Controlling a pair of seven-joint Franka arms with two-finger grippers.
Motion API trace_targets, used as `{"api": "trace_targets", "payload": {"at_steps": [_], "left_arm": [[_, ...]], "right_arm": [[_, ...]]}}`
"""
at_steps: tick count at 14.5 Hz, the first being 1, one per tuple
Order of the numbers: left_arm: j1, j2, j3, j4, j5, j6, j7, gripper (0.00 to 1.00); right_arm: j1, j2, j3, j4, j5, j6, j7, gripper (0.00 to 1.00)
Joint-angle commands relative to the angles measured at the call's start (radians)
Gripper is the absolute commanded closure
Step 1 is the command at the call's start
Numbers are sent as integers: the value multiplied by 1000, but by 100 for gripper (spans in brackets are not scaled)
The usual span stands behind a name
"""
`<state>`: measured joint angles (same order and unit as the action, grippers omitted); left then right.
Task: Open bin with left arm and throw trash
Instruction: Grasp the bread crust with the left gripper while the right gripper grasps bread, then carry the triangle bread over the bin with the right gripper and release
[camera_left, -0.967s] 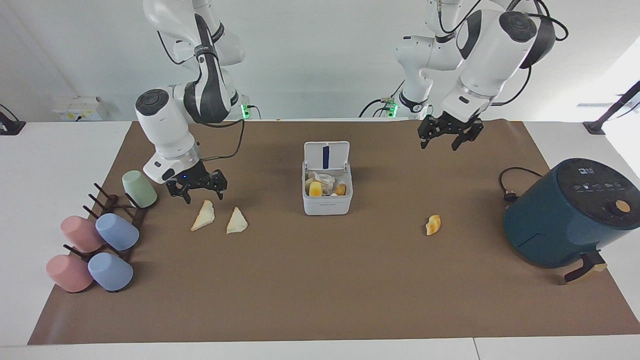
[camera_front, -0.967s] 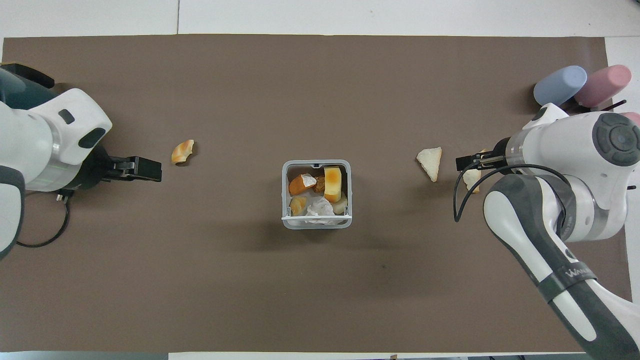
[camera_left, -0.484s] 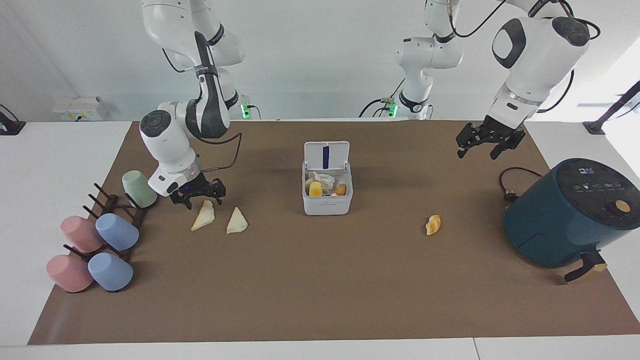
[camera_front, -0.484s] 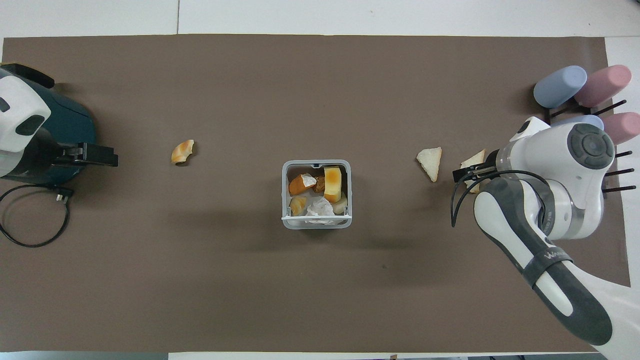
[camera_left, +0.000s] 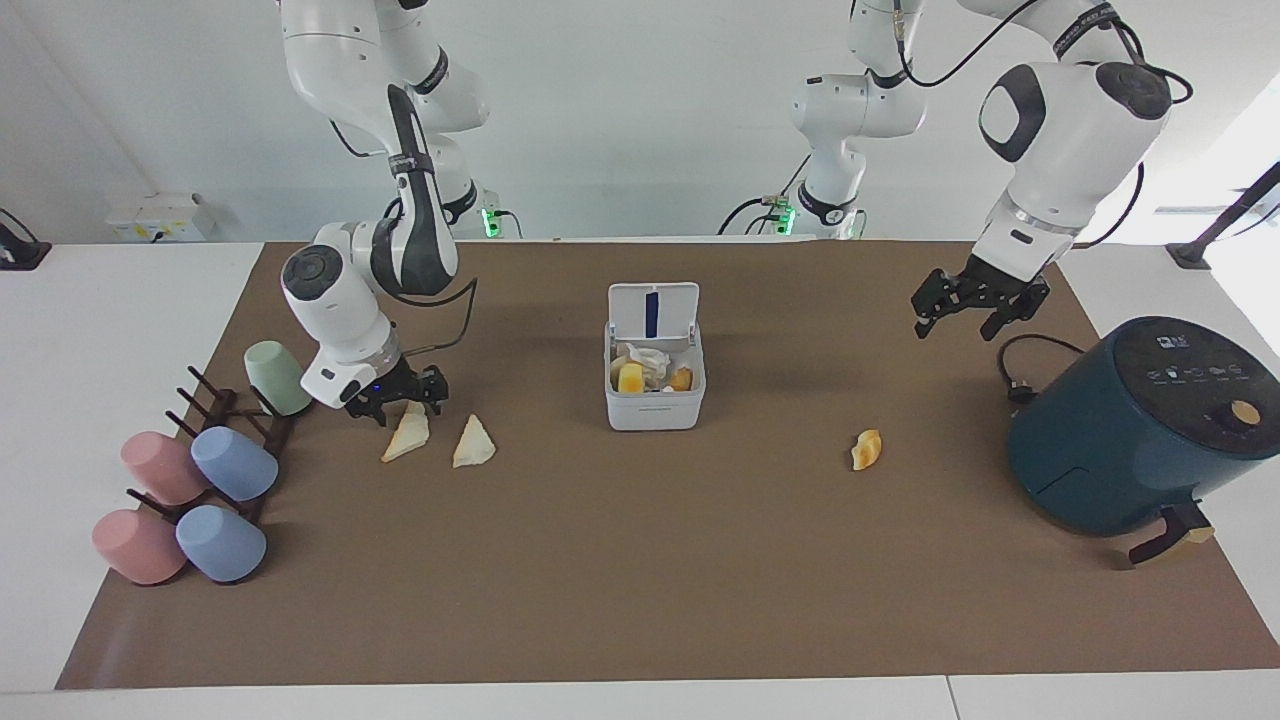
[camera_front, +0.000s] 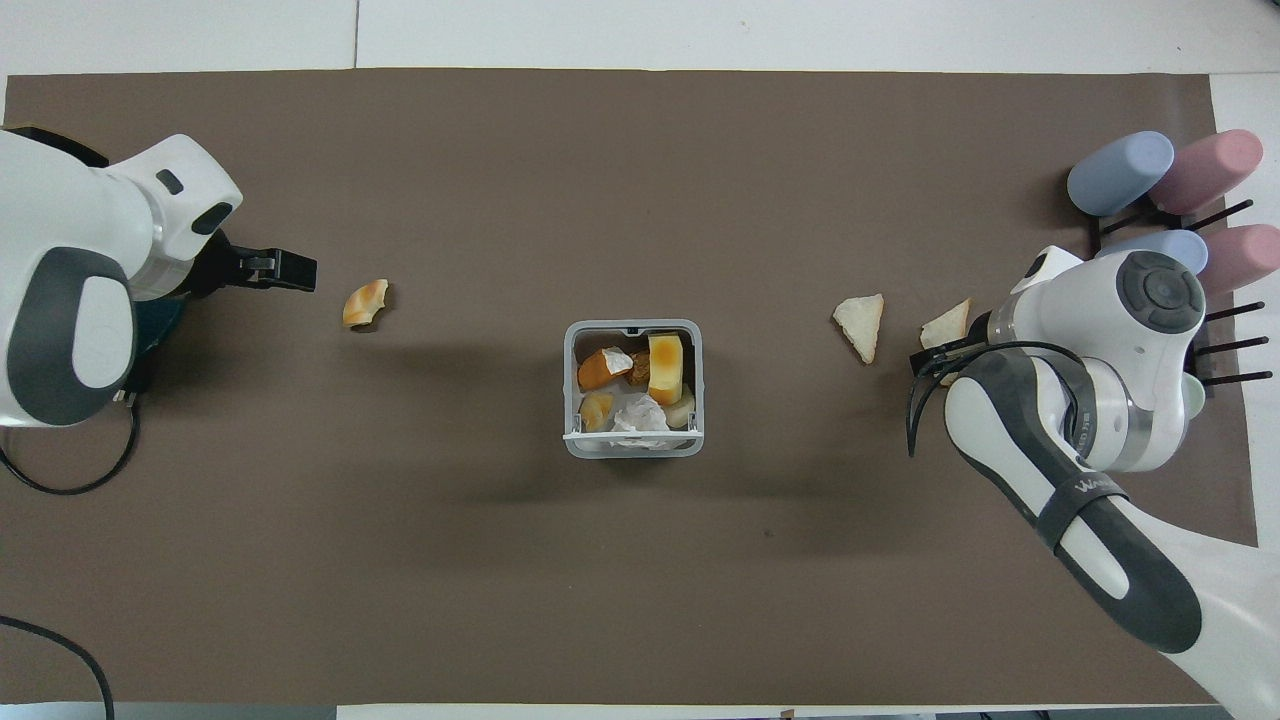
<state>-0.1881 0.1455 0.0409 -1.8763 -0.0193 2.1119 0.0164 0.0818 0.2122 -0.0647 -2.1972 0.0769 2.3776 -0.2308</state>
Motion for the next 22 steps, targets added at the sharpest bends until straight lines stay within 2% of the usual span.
{"api": "trace_targets", "payload": {"at_steps": [1, 3, 4, 5, 8, 10, 11, 12, 13, 14, 17, 19, 22], "left_arm": [[-22, 97, 7, 28, 33, 81, 10, 0], [-37, 130, 7, 9, 33, 126, 10, 0], [-43, 143, 7, -1, 33, 140, 8, 0], [-48, 146, 7, -24, 33, 154, 8, 0], [-63, 166, 8, -90, 33, 241, 8, 0], [-65, 158, 8, -125, 33, 252, 7, 0], [-63, 155, 8, -138, 33, 260, 5, 13], [-63, 154, 8, -144, 33, 269, 4, 34], [-63, 152, 8, -149, 33, 275, 1, 82], [-63, 152, 8, -150, 32, 278, 2, 100], [-63, 151, 10, -150, 33, 266, 2, 100], [-63, 129, 10, -152, 33, 255, 4, 100], [-51, 74, 10, -150, 33, 208, 0, 100]], "right_arm": [[-10, -5, 5, -22, 23, 22, -42, 44], [-16, -5, 5, -24, 23, 29, -54, 70], [-16, -4, 5, -22, 23, 38, -53, 90], [-17, -4, 5, -18, 23, 35, -53, 100], [-14, -5, 5, -7, 23, 22, -51, 100], [-4, -17, 5, 68, 23, -65, -45, 100], [-2, -17, 5, 142, 20, -145, -42, 100], [0, -16, 6, 215, 20, -219, -38, 100], [19, -10, 9, 282, 23, -277, -32, 100], [50, -7, 11, 341, 23, -319, 2, 100], [183, 38, 13, 511, 26, -397, 209, 100], [307, 58, 13, 554, 26, -342, 377, 100], [430, 62, 13, 551, 27, -229, 525, 100]]}}
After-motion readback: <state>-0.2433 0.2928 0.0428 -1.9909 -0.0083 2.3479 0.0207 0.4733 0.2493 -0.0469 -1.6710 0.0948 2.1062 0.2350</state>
